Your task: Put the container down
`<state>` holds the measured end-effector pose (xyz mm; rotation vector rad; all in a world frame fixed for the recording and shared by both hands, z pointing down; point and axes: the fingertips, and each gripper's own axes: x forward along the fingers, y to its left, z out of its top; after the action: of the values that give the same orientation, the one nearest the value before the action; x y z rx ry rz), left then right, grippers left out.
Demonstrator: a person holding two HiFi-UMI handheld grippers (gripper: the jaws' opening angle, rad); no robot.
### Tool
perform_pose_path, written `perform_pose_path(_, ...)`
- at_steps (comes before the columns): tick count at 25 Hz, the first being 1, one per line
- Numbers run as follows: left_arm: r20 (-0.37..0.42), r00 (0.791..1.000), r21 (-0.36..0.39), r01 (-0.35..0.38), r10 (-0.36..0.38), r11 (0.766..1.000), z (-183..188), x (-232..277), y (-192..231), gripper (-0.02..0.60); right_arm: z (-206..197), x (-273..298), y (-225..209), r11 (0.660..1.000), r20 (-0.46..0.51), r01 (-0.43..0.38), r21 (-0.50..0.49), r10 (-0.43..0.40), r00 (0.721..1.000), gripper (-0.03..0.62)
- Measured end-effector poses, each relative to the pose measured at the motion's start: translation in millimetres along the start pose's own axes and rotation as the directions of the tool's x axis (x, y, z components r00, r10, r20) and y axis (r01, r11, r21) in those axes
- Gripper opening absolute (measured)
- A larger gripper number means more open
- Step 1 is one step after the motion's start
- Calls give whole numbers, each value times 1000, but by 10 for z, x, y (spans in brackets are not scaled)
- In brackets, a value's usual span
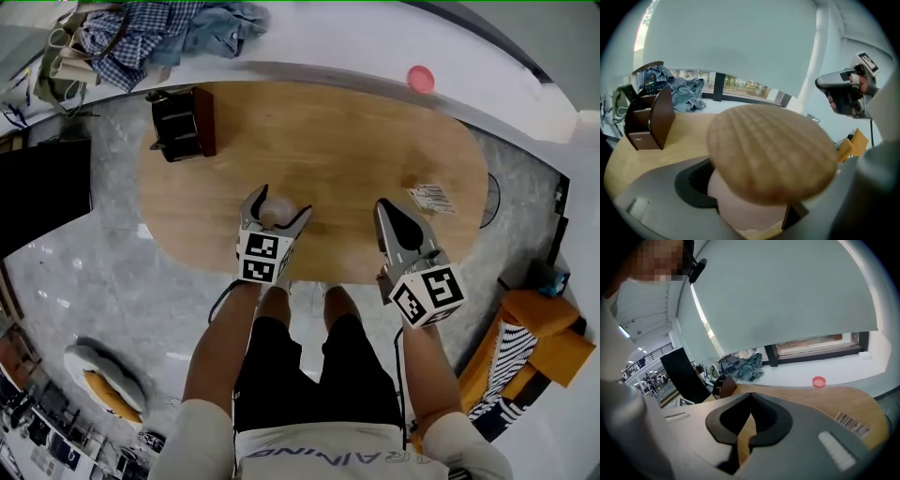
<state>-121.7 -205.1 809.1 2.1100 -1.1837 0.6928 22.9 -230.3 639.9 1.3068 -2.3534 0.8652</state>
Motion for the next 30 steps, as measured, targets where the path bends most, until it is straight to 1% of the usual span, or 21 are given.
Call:
perform_pose_path(3,-34,999,59,24,-22,998,-74,155,-80,426,-33,62,-24,1000,5,-10,6,10,1000,14)
perform_pose_path(6,-69,997,93,24,-17,995,-179,275,-137,426,-35,147,-55,1000,-5,-17,-3,17,1000,14)
perform_pose_path(11,-93,996,93,0,9,996,-234,385,-127,426,-78,237,-123,1000,-3,-13,14,13,1000,14)
perform_pose_path(16,-104,994,105,-26,37,994,-272,462,-77,426,-167,240,-136,1000,-24,-19,21,20,1000,14)
perform_pose_path(19,-117,992,109,-31,44,994,-325,479,-75,426,-212,222,-142,999,-23,-18,33,19,1000,14)
perform_pose_path(23,-124,991,96,-33,45,995,-390,473,-92,426,-247,207,-119,999,-40,-30,33,32,999,14)
perform_pose_path(27,-134,989,147,-41,61,988,-415,489,-111,426,-279,202,-90,998,-43,-40,40,42,998,14)
perform_pose_path(30,-140,988,161,-49,72,986,-420,501,-110,426,-303,200,-78,998,-52,-45,44,48,997,14)
